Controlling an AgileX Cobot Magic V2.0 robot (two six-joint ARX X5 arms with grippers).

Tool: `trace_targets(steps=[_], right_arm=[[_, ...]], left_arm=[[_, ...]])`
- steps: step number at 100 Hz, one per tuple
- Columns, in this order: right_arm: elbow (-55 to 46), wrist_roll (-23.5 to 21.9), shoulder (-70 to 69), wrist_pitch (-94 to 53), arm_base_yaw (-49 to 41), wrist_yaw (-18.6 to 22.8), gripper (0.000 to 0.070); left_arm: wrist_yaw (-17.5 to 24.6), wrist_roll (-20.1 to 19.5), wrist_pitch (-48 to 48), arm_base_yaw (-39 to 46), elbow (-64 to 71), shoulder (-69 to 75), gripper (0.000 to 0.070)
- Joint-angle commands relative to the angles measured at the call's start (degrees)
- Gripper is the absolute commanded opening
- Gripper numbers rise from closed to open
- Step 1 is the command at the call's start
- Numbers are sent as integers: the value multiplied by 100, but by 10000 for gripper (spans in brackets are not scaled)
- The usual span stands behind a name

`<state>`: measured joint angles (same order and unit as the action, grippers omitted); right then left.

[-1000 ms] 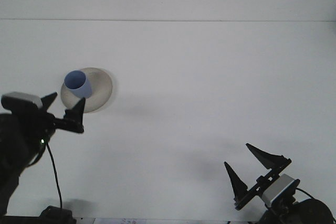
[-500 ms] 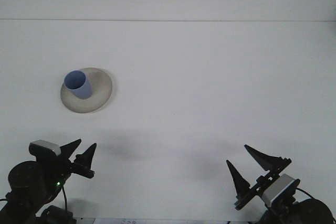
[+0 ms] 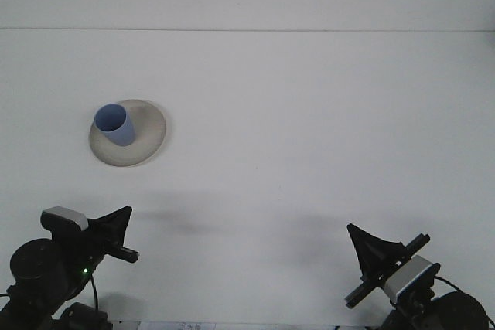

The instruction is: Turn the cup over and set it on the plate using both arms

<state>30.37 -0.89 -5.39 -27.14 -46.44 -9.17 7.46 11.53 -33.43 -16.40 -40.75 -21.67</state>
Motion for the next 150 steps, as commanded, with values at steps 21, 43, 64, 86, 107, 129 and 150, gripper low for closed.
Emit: trace_targets(steps=[21,43,64,86,107,129,150], right_arm=[[42,-39,-28,52,-48,-9,4],[42,-39,-28,52,-48,-9,4],[42,-39,-28,52,-48,-9,4],[42,-39,-28,52,-48,-9,4],[42,-39,-28,57,-48,-9,4],[42,-39,-28,52,-48,-9,5],[42,-39,-28,55,-48,-9,4]], left_arm=[[9,9,57,-22,-55,13,12],[9,-181,59,109,-48,142,12],[-680,-1325,1825,813,1364,1032,12],[-1683,-1370,3099,1285,3191,2015,12],[-1685,-1338,3399,1333,3884,2151,12],[-1659,-1198,3624,1342,3998,2151,13],[-1659,-1198,3652,1342,3995,2151,13]])
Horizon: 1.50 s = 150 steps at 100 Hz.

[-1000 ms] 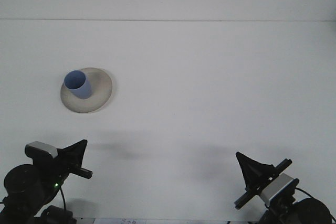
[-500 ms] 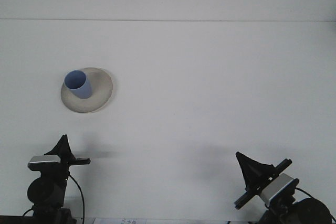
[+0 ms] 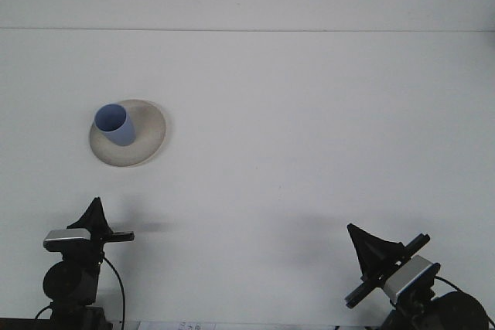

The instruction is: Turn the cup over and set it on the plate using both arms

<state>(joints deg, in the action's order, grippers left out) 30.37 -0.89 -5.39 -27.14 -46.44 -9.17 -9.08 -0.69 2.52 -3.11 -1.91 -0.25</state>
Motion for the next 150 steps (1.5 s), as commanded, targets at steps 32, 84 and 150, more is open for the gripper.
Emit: trace_targets(steps=[32,84,150], right_arm=[[42,-39,-28,55,-48,-9,4],[-737,264,70,702,2747,1038,4],[-2964,-125,531,2068,4806,1698,4]], left_arm=[[-4,24,55,13,111,9,12],[-4,24,55,13,111,9,13],[-4,24,55,11,109,9,12]])
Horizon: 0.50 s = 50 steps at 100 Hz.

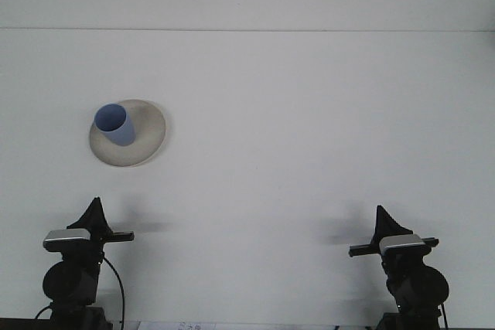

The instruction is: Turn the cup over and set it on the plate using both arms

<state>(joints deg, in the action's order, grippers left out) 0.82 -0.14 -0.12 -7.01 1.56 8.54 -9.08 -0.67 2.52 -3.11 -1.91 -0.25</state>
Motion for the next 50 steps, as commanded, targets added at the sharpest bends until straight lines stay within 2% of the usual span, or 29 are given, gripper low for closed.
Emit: trace_targets(steps=[1,19,50], right_arm=[[-9,-221,4,55,7,-92,4],[-9,-402,4,46,2,-103,4],[-9,-398,4,118,-4,-105,4]], left_arm=[[-4,22,55,11,109,7,12],[-4,22,55,11,109,7,13],[-4,22,55,11,109,9,13]])
